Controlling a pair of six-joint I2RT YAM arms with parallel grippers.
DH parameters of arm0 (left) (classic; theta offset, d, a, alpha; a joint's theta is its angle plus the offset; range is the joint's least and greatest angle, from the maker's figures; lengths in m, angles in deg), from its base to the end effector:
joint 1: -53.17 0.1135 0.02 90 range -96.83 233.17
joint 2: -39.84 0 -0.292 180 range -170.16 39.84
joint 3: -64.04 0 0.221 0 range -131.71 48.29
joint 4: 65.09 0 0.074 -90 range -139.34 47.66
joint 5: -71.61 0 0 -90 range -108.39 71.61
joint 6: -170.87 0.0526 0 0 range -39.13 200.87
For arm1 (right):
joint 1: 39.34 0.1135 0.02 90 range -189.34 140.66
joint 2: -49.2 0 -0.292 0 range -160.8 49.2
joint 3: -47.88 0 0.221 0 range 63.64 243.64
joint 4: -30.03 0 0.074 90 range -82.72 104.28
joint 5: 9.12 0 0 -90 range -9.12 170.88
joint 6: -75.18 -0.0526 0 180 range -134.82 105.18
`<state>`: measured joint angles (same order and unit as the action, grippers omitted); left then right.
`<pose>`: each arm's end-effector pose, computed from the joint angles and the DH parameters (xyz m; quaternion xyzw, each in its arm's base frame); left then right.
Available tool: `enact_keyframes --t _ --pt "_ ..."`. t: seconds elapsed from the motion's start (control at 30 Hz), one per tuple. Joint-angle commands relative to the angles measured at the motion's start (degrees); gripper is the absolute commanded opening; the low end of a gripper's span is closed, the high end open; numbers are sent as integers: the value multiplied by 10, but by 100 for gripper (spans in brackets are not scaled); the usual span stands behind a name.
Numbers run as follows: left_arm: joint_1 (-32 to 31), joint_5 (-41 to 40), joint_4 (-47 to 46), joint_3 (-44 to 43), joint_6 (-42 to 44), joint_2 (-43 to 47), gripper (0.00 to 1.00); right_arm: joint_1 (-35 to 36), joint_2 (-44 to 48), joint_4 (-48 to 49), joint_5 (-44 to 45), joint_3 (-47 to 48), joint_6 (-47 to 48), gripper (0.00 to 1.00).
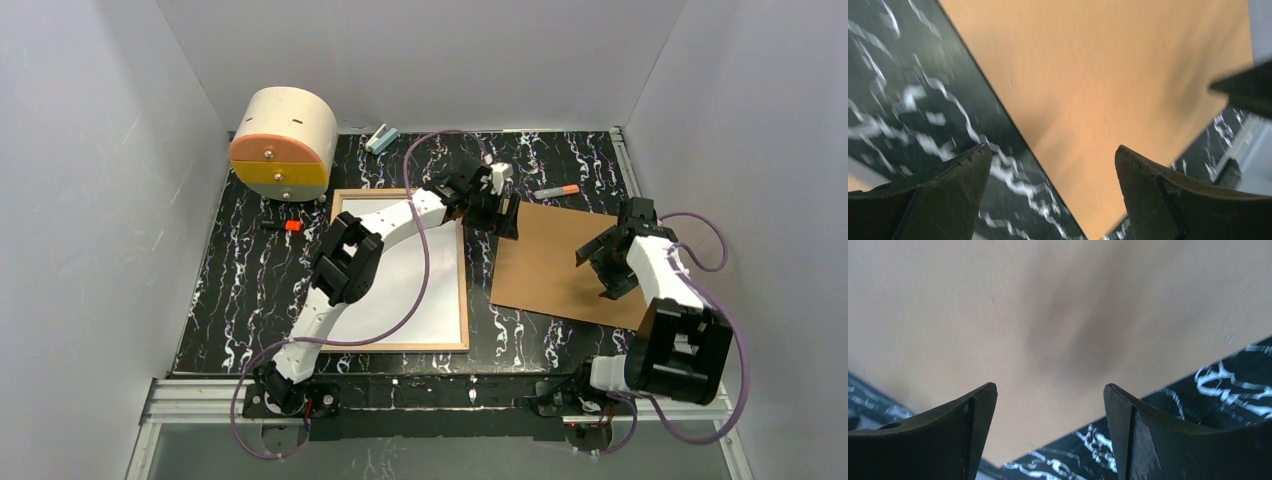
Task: Put the photo into the frame
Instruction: Move the photo frame item to the center of the board.
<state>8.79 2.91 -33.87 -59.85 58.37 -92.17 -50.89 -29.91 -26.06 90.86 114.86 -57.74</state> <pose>0.3650 -0.3839 0.2213 0.2462 0.8571 -0.3711 0.2588 0.2211 -0.0545 0.2370 0.4623 0.8623 -0.0314 0.2043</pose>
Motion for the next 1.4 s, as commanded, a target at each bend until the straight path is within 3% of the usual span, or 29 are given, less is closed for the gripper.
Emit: enact_keyframes --t 0.0,0.13,0.33,0.5,0.73,0.97,1.17,1.37 --pt "3 -47 -17 -122 88 -51 92 6 88 -34 -93 -47 -72 86" --pt "3 -47 -73 -176 104 -104 97 8 157 -46 -186 -98 -104 94" --pt "3 -48 -200 -189 92 -163 98 14 172 -58 -260 -131 -117 97" --pt "3 -92 -194 -253 114 -217 98 15 171 -40 -298 -160 -113 98" --pt "3 -127 -238 -249 168 -241 98 17 139 -1 -330 -201 -119 96" --pt "5 -39 -292 -250 155 -264 98 21 109 1 -313 -193 -115 94" --pt "19 71 -243 -277 78 -287 93 28 89 15 -291 -185 -117 91" --pt "31 132 -206 -157 86 -223 78 69 61 36 -245 -170 -127 89"
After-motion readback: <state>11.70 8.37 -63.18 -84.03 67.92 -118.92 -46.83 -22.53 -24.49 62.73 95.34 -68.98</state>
